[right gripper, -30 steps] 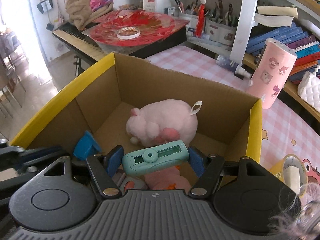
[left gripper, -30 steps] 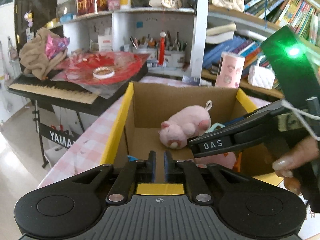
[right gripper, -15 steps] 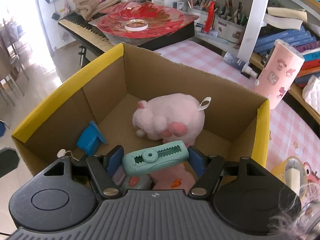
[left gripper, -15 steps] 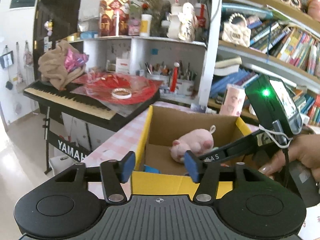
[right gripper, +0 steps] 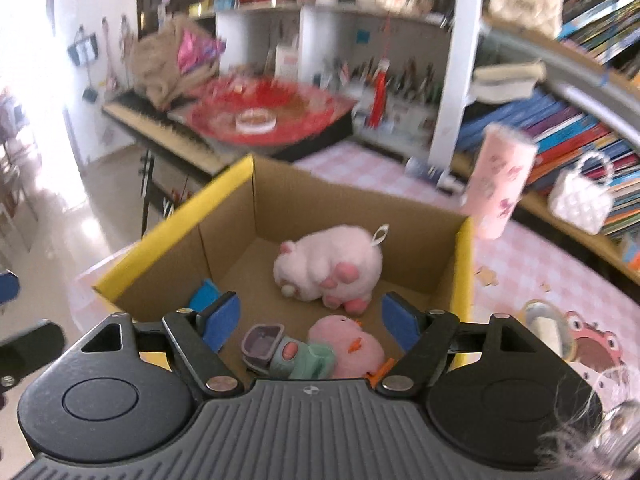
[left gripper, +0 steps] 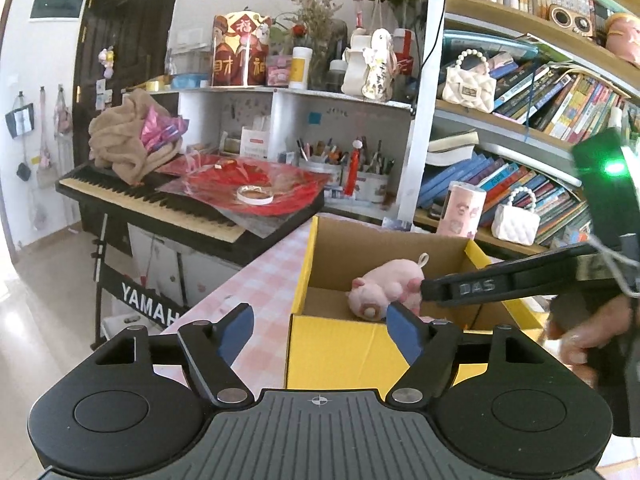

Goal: Organize objects
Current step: 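Withdraw both grippers from the box back toward the remaining items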

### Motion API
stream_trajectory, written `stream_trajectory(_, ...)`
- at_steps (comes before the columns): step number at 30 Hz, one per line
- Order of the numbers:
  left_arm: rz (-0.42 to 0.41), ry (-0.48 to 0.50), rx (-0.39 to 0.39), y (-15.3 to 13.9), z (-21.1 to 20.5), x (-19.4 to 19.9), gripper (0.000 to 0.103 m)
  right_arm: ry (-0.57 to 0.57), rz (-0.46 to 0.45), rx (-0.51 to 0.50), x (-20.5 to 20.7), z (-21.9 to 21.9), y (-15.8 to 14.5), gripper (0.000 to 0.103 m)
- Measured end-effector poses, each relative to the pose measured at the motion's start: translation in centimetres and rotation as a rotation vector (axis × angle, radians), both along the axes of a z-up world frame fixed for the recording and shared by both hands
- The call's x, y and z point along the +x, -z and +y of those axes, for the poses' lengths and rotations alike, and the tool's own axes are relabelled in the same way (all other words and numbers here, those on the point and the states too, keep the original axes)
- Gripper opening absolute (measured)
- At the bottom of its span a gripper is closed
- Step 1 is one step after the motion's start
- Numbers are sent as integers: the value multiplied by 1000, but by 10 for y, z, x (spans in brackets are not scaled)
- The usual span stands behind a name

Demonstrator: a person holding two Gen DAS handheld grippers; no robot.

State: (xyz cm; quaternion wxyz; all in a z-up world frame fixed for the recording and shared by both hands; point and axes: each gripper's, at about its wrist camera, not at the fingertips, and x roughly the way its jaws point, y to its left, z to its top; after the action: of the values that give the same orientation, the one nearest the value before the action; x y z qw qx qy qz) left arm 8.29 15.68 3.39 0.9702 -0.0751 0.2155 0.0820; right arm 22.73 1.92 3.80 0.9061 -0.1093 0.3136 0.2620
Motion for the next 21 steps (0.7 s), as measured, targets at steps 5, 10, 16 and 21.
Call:
stream_trajectory(5,12,4,-6,1,5,-17,75,45,-22,33,-35,-14,-6,77)
stream_trajectory(10,38,2,-7,6,9,-32,78,109,-29,49,-71,-25,0,77)
stream_trajectory(16,84,22,9,14,7,-47,81,201,-41,45,-116,-35,15,80)
stream_trajectory(21,111,49,12,20,4,-56,84,241,-51,-7,-146,-38,32,84)
